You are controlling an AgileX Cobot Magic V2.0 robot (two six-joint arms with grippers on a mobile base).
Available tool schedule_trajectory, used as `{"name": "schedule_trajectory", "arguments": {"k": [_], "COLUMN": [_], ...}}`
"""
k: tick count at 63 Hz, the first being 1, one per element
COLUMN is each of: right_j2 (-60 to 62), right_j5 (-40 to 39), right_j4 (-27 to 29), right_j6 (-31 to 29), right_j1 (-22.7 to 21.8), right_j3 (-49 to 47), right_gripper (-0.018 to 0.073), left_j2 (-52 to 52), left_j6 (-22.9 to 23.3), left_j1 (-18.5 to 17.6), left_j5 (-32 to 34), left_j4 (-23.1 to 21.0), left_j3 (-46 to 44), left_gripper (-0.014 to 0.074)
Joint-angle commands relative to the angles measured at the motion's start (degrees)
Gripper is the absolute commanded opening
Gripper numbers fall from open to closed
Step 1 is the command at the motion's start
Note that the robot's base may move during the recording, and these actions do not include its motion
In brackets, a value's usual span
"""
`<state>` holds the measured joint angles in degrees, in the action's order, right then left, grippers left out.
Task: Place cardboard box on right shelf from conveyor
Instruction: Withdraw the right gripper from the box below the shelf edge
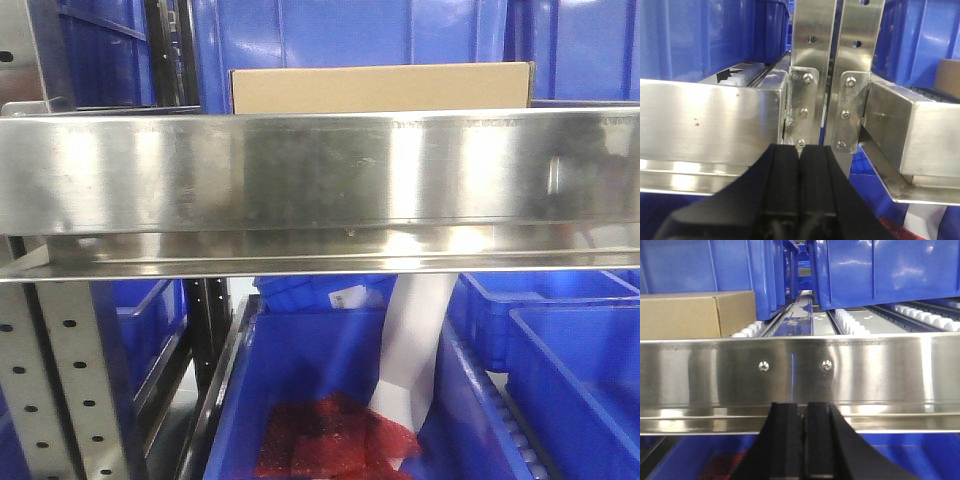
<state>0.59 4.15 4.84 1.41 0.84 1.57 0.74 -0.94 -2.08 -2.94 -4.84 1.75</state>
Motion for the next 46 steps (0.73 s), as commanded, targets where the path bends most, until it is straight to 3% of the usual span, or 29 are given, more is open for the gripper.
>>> {"name": "schedule_trajectory", "arguments": {"k": [1,46], "right_j2": [0.78,0.78], "right_j5": [-5.22,-5.15], "right_j4": [0.09,0.09], "right_j6": [-0.43,-0.43], "right_j1": [-0.16,-0.16], "right_j3": [-0.19,-0.19], "right_gripper": [0.0036,0.0036], "left_j2": [0.69,0.69], "left_j6": [0.29,0.29], "left_j1": [-0.20,-0.20], "left_j5": [5.19,5.19], "left_j4": [-0.37,-0.37], "left_j3": [-0.19,-0.19], "left_gripper": [-0.0119,-0.0119]}}
